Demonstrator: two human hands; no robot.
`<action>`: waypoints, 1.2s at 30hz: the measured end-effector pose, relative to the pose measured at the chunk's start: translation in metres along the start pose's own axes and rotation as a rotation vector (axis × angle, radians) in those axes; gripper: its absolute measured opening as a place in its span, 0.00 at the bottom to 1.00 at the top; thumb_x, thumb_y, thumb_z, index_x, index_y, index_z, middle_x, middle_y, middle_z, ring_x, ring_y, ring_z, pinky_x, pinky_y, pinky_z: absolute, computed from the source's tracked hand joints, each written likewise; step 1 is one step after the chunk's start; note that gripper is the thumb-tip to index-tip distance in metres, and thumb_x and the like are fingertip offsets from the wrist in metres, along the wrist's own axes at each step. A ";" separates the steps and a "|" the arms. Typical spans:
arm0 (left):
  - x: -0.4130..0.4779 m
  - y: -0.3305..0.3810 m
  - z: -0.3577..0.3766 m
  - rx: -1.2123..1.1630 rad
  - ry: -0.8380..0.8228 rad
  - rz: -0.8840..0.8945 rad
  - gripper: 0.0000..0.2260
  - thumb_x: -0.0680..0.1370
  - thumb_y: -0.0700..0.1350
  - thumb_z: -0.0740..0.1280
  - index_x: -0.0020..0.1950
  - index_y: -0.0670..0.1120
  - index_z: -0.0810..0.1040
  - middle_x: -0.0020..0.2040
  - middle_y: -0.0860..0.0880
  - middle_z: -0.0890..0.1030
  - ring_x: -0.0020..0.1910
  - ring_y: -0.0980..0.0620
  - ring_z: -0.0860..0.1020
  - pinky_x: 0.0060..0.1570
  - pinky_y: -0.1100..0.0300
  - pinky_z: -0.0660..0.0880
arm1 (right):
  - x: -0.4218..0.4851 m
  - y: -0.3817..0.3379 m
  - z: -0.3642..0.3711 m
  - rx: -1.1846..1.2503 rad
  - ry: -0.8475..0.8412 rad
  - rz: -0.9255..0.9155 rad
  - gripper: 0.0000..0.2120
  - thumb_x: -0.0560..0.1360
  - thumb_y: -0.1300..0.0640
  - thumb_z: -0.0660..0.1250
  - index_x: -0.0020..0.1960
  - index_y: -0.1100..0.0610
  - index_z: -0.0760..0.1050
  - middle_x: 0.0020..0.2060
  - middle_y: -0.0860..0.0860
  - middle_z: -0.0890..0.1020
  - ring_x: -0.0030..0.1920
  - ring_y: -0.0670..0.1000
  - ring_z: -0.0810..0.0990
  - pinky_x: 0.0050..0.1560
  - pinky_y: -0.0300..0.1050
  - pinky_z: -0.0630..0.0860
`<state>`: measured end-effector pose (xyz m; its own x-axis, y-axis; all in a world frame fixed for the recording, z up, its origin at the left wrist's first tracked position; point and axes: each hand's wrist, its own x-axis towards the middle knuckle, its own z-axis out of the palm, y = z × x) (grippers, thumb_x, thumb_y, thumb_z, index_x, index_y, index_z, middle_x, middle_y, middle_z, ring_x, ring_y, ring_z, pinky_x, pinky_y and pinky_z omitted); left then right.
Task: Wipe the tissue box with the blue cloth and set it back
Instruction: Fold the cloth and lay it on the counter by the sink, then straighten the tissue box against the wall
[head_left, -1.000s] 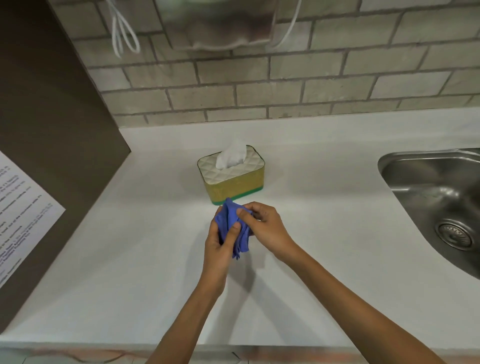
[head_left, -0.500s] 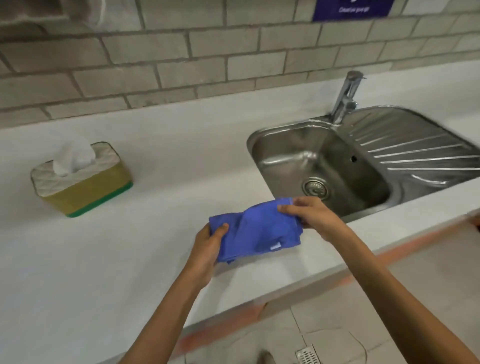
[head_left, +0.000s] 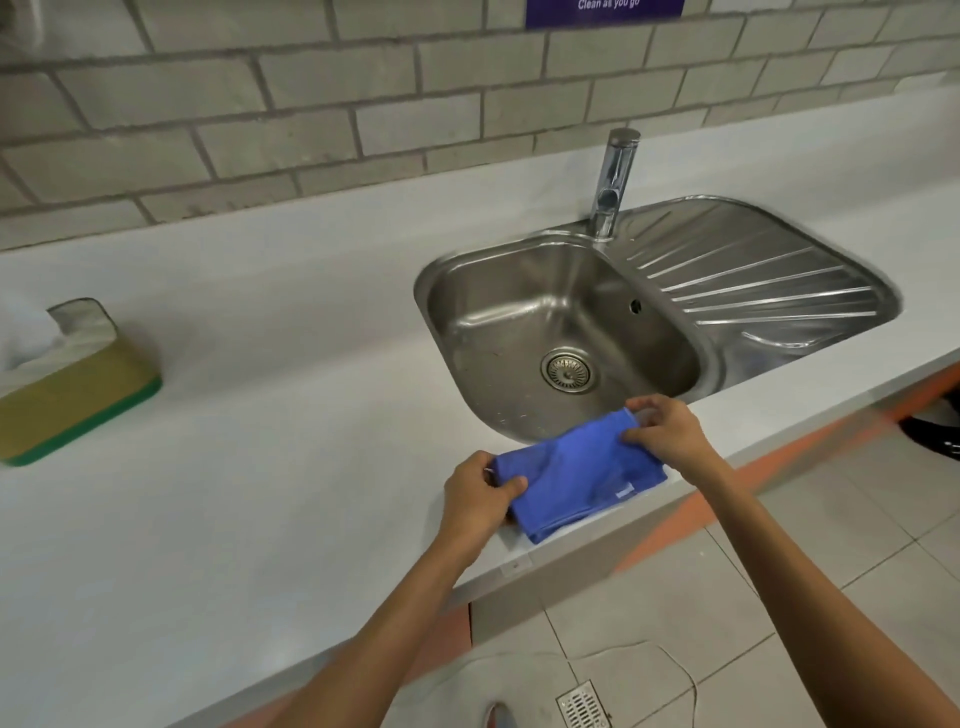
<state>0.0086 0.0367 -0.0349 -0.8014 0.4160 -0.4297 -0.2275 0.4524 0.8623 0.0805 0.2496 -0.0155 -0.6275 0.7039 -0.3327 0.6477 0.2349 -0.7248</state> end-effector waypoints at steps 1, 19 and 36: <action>0.001 -0.001 0.003 0.089 0.028 0.039 0.10 0.73 0.40 0.70 0.52 0.40 0.75 0.53 0.40 0.82 0.47 0.44 0.80 0.49 0.52 0.80 | 0.000 0.003 0.000 -0.066 0.018 -0.016 0.21 0.69 0.63 0.71 0.61 0.60 0.73 0.52 0.59 0.79 0.49 0.55 0.76 0.53 0.50 0.75; 0.004 -0.018 -0.101 0.059 0.360 0.128 0.10 0.77 0.51 0.65 0.54 0.48 0.76 0.47 0.51 0.78 0.42 0.51 0.78 0.45 0.61 0.75 | -0.019 -0.107 0.096 -0.138 -0.080 -0.490 0.11 0.70 0.60 0.68 0.53 0.59 0.78 0.43 0.53 0.82 0.45 0.55 0.81 0.44 0.41 0.73; -0.024 -0.059 -0.391 -0.383 0.757 0.042 0.08 0.80 0.43 0.56 0.51 0.42 0.74 0.36 0.47 0.78 0.31 0.50 0.76 0.33 0.61 0.73 | -0.094 -0.292 0.314 0.173 -0.467 -0.609 0.12 0.74 0.55 0.67 0.56 0.58 0.77 0.45 0.54 0.80 0.43 0.53 0.81 0.44 0.40 0.71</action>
<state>-0.1753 -0.3082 0.0290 -0.9364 -0.2750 -0.2181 -0.2518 0.0934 0.9633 -0.1854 -0.0953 0.0379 -0.9919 0.1212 -0.0378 0.0788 0.3541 -0.9319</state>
